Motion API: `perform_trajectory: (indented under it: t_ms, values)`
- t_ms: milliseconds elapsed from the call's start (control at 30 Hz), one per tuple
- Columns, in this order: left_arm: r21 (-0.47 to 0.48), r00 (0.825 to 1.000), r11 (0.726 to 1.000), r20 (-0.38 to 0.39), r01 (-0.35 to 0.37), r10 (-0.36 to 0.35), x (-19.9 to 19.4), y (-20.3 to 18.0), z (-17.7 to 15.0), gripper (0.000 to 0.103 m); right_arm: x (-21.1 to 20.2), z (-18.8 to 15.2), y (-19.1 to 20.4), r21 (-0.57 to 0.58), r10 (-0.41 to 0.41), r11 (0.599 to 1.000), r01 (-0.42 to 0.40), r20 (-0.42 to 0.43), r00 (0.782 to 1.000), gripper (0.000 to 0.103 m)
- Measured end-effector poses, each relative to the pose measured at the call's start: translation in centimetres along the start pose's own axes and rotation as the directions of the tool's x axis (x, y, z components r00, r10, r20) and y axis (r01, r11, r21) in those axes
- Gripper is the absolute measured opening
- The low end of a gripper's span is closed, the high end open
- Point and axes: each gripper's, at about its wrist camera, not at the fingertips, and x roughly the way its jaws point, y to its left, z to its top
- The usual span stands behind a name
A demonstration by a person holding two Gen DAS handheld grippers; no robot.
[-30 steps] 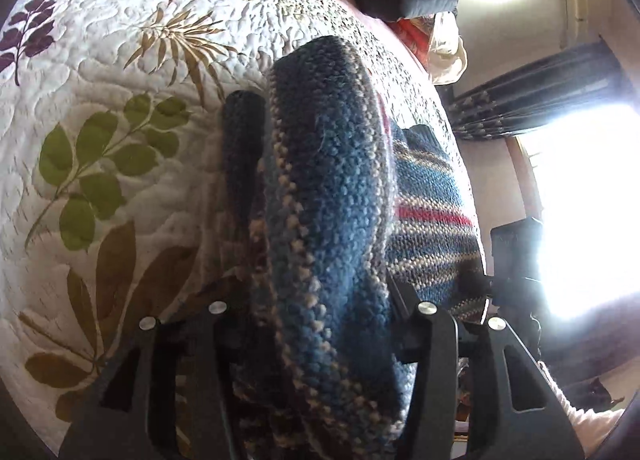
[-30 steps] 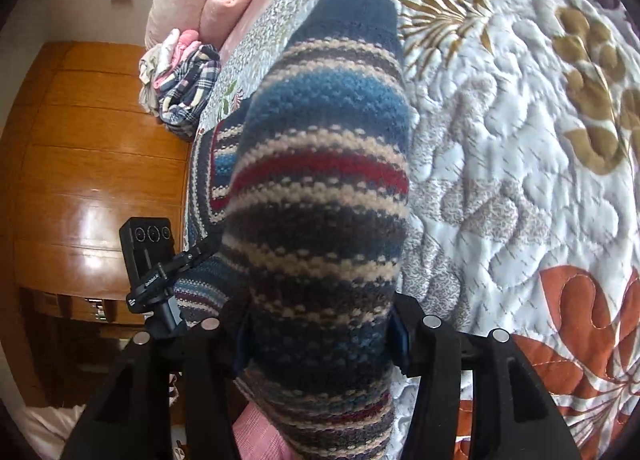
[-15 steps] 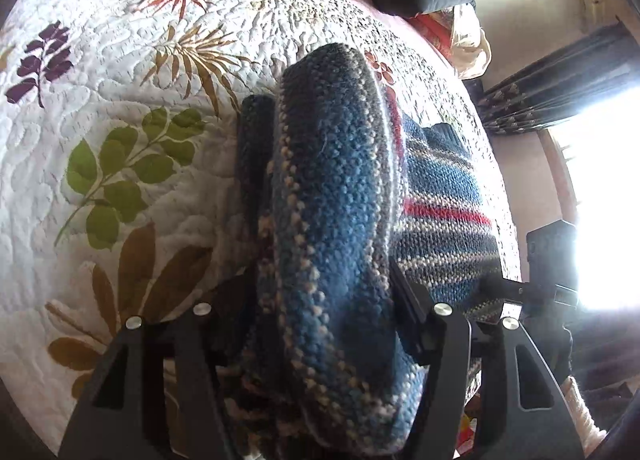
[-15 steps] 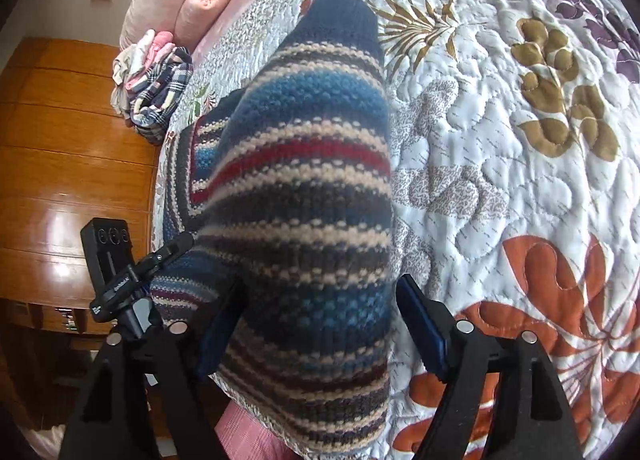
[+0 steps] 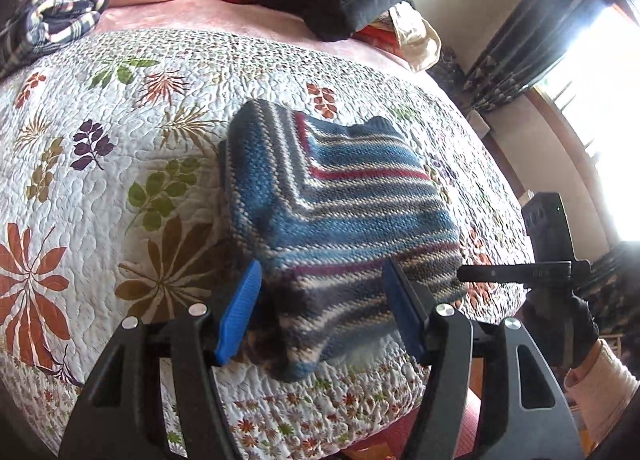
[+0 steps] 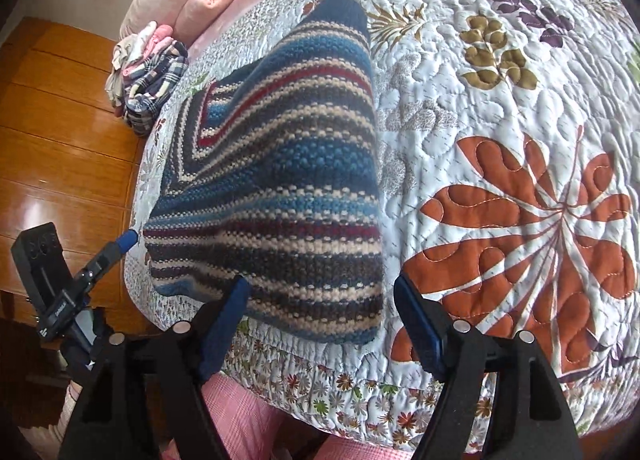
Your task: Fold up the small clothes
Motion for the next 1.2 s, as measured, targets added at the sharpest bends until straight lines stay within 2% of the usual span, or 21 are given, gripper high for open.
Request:
perform_trajectory:
  t_ms: [200,333,400,600,800,900,1033,1100,1200]
  values:
    - [-0.038,0.994,0.997,-0.090,-0.069,0.066,3.2,1.6,-1.8,0.064,0.7,-0.8,-0.7,-0.001,-0.129,0.992,0.129,-0.015,0.992,0.076]
    - [-0.109,0.987,0.989,-0.139,-0.102,0.086,4.5,4.1,-3.3,0.063,1.7,-1.1,-1.6,0.039,-0.124,0.991,0.126,-0.034,0.992,0.076]
    - [-0.153,0.984,0.983,-0.162,-0.099,0.074,5.1,5.3,-4.2,0.064,2.1,-1.2,-1.9,0.044,-0.135,0.990,0.136,-0.036,0.990,0.076]
    - [-0.277,0.987,0.959,-0.158,-0.055,0.011,5.6,7.8,-5.6,0.069,2.4,-1.4,-1.7,0.025,-0.184,0.982,0.185,-0.033,0.982,0.077]
    - [-0.212,0.986,0.972,-0.153,-0.102,0.071,3.6,6.1,-5.3,0.067,1.6,-1.6,0.0,0.029,-0.243,0.970,0.243,-0.028,0.970,0.081]
    - [-0.183,0.981,0.975,-0.165,-0.128,0.097,2.3,5.2,-5.3,0.068,0.8,-2.2,0.8,0.008,-0.307,0.951,0.308,-0.019,0.951,0.084]
    - [-0.177,0.979,0.973,-0.163,-0.149,0.120,0.5,3.7,-5.6,0.068,-0.5,-3.3,2.3,-0.041,-0.380,0.924,0.381,0.023,0.925,0.088]
    - [-0.162,0.974,0.970,-0.163,-0.182,0.155,-0.4,2.8,-5.8,0.069,-1.2,-3.8,3.1,-0.059,-0.405,0.911,0.407,0.044,0.913,0.090]
    - [-0.151,0.967,0.963,-0.159,-0.223,0.199,-1.8,1.7,-6.1,0.072,-2.3,-4.7,4.0,-0.068,-0.405,0.910,0.408,0.064,0.912,0.090]
